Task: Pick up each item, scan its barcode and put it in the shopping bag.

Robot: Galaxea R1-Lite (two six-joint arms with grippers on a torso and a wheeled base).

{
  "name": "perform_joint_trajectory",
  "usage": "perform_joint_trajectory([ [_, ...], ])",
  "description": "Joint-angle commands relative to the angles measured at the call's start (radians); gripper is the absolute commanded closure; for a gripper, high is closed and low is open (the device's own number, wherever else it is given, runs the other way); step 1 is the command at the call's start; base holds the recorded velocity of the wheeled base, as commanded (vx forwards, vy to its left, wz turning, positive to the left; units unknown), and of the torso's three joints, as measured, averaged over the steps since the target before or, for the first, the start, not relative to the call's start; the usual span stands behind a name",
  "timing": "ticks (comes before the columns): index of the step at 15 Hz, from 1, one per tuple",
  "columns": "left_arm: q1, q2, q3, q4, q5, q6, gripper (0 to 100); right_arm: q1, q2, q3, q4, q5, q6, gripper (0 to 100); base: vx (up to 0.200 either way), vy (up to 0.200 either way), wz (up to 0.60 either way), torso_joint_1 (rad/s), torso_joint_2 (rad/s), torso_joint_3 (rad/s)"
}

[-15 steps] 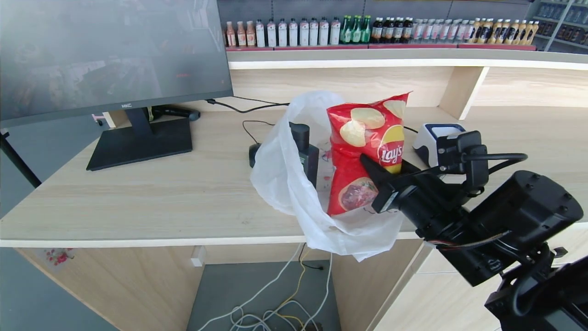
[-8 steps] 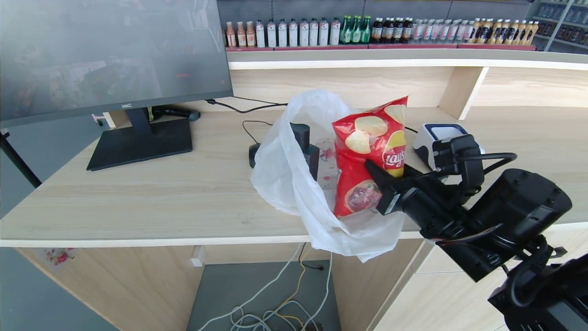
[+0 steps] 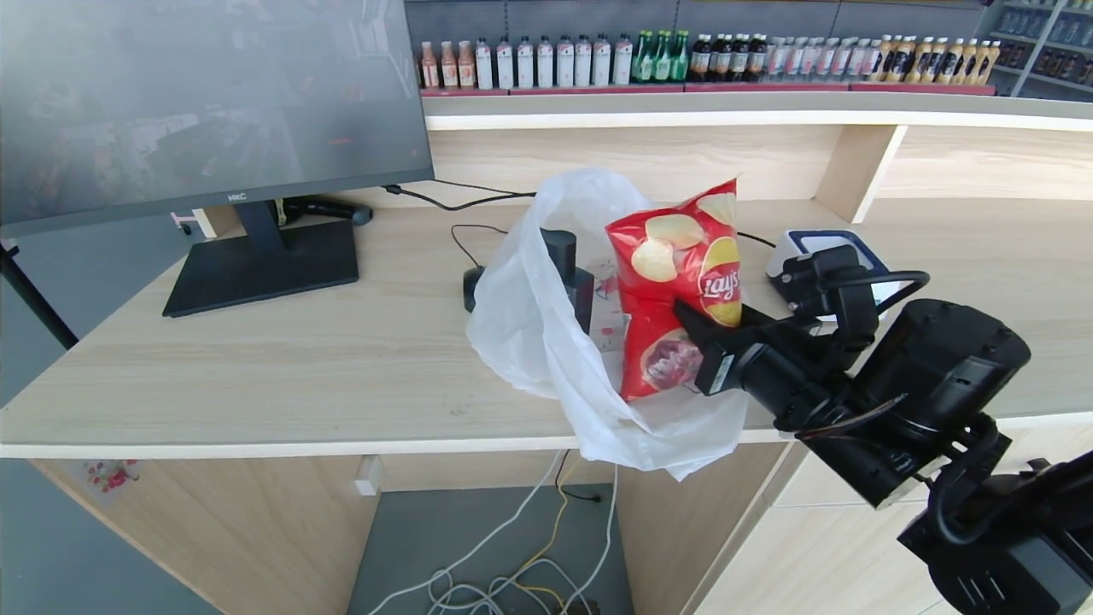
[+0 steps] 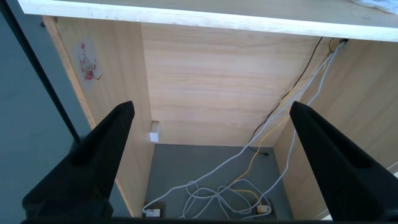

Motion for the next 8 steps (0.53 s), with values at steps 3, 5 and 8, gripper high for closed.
perform_joint_trajectory([
  [3,0.0,0.0,0.0,0.0,0.0,0.0,0,-0.022,0.031,-0.032,0.005,-0.001,-0.001,100,0.0,0.0,0.0,0.0,0.0,0.0],
  [5,0.0,0.0,0.0,0.0,0.0,0.0,0,-0.03,0.033,-0.045,0.006,-0.001,-0.001,100,0.0,0.0,0.0,0.0,0.0,0.0],
  [8,0.0,0.0,0.0,0.0,0.0,0.0,0,-0.03,0.036,-0.098,0.057,0.027,-0.001,100,0.0,0.0,0.0,0.0,0.0,0.0],
])
